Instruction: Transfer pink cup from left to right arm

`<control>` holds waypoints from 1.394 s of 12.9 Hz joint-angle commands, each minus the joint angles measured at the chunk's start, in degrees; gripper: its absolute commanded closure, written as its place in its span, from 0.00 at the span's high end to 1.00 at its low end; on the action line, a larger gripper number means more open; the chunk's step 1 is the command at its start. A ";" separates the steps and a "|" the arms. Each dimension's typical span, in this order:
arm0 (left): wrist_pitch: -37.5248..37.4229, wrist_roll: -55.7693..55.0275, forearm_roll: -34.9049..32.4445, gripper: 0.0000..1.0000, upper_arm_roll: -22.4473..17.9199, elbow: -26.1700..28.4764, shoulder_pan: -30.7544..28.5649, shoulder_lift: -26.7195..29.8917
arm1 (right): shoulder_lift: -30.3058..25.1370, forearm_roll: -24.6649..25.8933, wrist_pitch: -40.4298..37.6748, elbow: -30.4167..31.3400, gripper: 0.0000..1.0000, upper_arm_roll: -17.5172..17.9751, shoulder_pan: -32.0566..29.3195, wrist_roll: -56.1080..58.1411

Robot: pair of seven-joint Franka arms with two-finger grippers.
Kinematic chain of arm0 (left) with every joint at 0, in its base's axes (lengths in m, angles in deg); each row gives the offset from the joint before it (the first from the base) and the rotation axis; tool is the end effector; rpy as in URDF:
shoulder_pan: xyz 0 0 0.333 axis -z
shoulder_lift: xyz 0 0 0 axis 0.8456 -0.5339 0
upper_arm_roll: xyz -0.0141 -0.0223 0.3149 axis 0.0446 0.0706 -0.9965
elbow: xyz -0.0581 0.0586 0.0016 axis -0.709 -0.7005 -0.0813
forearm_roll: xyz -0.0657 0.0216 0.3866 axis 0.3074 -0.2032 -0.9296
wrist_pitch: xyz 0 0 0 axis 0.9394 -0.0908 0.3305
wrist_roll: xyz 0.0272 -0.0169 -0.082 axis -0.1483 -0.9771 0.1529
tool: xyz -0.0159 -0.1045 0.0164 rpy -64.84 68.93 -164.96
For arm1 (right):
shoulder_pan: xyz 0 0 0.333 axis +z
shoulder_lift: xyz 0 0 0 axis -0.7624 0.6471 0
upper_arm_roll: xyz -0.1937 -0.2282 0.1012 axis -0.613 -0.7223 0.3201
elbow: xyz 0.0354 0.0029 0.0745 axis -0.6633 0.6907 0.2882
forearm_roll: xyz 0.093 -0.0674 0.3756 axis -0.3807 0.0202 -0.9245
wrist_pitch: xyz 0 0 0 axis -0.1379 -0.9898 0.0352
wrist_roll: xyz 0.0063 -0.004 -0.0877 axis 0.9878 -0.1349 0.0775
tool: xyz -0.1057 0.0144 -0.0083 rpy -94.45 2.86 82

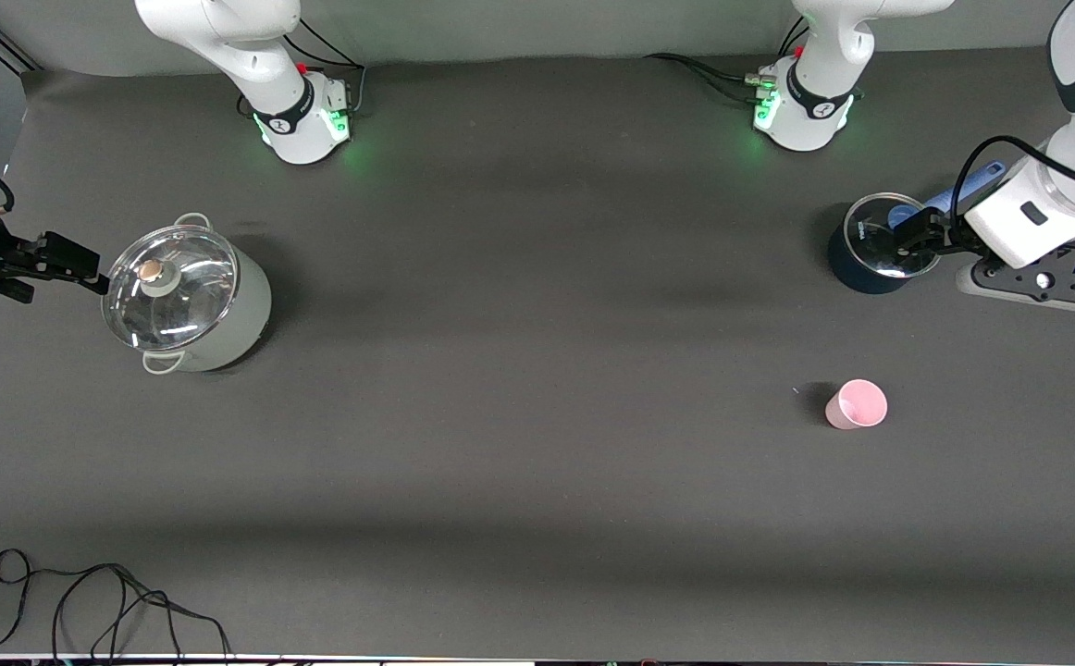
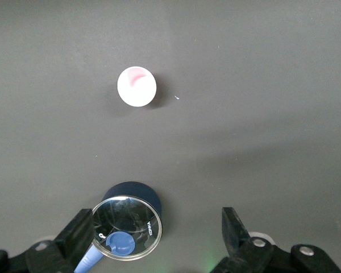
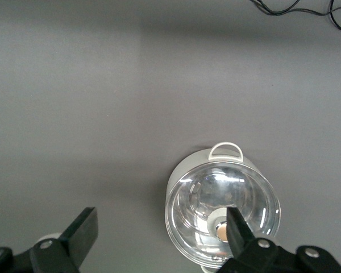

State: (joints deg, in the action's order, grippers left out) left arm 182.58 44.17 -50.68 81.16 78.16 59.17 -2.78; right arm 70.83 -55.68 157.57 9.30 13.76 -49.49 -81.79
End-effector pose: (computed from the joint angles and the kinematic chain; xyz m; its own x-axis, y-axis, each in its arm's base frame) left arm 0.5386 -0.0541 0.5630 0.9776 -0.1904 -0.0895 -0.1902 -0.9817 0.0114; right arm 0.5559 -0.0345 0.5957 0.9981 0.0611 0.0023 0.0612 -0.9979 -0.0227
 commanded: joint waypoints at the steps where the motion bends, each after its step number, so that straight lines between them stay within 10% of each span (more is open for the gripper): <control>1: 0.92 0.04 -0.06 1.00 0.12 0.78 -0.04 0.80 | -0.47 0.39 -0.48 -0.48 1.00 -0.18 0.34 -0.78; 18: 0.49 0.04 -0.06 1.00 0.12 0.78 -0.13 0.80 | -0.12 0.39 -0.57 -1.36 1.00 -0.18 0.25 -0.86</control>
State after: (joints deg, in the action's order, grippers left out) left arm 182.62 44.17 -50.68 81.16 78.17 59.13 -2.78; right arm 70.82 -55.68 157.57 8.77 13.71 -49.49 -81.81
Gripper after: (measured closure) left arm 0.000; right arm 0.000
